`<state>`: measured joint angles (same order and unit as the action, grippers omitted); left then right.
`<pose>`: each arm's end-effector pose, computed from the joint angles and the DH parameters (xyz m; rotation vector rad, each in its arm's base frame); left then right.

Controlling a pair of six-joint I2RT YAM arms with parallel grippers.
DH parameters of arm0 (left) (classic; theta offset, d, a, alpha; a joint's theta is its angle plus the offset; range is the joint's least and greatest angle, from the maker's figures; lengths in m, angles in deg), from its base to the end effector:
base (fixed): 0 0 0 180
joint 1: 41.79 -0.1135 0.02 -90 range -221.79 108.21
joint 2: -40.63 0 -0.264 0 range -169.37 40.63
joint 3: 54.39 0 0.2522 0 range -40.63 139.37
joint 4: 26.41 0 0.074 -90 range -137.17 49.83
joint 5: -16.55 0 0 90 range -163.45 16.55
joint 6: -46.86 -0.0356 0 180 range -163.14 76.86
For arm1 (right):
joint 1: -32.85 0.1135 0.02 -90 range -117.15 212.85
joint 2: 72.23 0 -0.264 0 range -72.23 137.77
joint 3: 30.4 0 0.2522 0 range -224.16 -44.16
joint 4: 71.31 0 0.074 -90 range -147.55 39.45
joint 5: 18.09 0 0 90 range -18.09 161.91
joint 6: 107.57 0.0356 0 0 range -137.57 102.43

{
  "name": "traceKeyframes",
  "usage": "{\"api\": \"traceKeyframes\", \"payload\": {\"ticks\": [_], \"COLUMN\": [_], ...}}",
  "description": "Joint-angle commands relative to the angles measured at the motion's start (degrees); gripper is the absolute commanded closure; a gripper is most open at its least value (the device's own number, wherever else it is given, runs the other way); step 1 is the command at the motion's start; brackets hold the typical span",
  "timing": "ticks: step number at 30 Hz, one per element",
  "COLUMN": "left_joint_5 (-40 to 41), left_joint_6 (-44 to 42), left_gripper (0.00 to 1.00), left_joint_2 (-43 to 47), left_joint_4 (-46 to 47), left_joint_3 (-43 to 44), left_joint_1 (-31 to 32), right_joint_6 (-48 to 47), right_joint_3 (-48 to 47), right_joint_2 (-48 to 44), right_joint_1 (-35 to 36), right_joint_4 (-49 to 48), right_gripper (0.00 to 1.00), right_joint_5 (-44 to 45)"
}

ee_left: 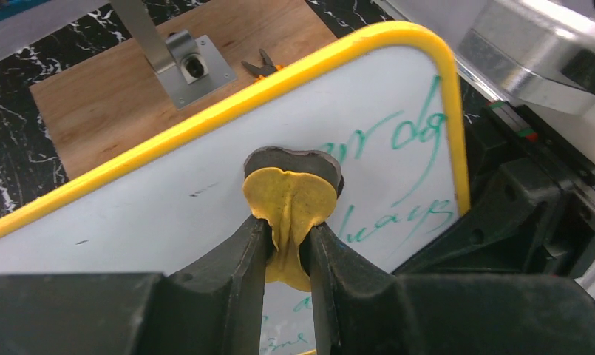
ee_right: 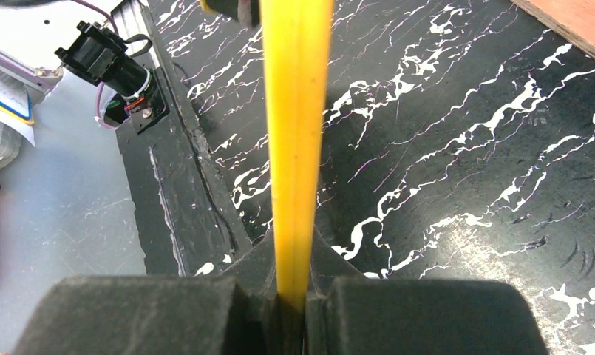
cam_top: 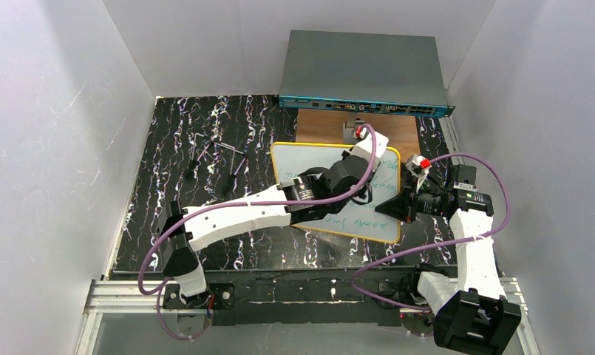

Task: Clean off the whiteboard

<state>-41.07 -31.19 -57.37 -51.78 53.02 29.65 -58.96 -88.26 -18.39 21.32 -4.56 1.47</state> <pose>0.1472 -0.3784 0.3876 0.5486 1.7509 -0.5105 0.1587 0.0019 0.2680 -0.8411 1.8332 1.0415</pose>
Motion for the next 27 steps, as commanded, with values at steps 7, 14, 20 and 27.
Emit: {"api": "traceKeyframes", "payload": {"ticks": [7, 14, 20, 27], "left_joint_5": [4.65, -1.36, -1.89, 5.46], "left_joint_6": [1.24, 1.29, 0.66, -4.09], "left_gripper": [1.00, 1.00, 1.00, 1.00], "left_joint_2": [5.78, 2.24, -1.57, -2.76], "left_joint_4": [-3.51, -3.57, -4.16, -4.76], "left_joint_3": [-0.99, 3.36, 6.84, 7.61], "left_joint_1": [-6.66, -2.49, -0.61, -0.64], "right_joint_6": [-0.55, 1.69, 2.98, 7.33], "right_joint_3": [-0.65, -0.52, -0.62, -0.31], "right_joint_2": [-2.05, -2.23, -3.07, -3.61], "right_joint_1": [1.18, 1.24, 1.31, 1.29], "right_joint_4": [-4.59, -6.08, -6.50, -9.34], "right_gripper": [0.99, 0.99, 0.99, 0.99], "right_joint_5": [-4.81, -4.48, -5.02, -4.67]}}
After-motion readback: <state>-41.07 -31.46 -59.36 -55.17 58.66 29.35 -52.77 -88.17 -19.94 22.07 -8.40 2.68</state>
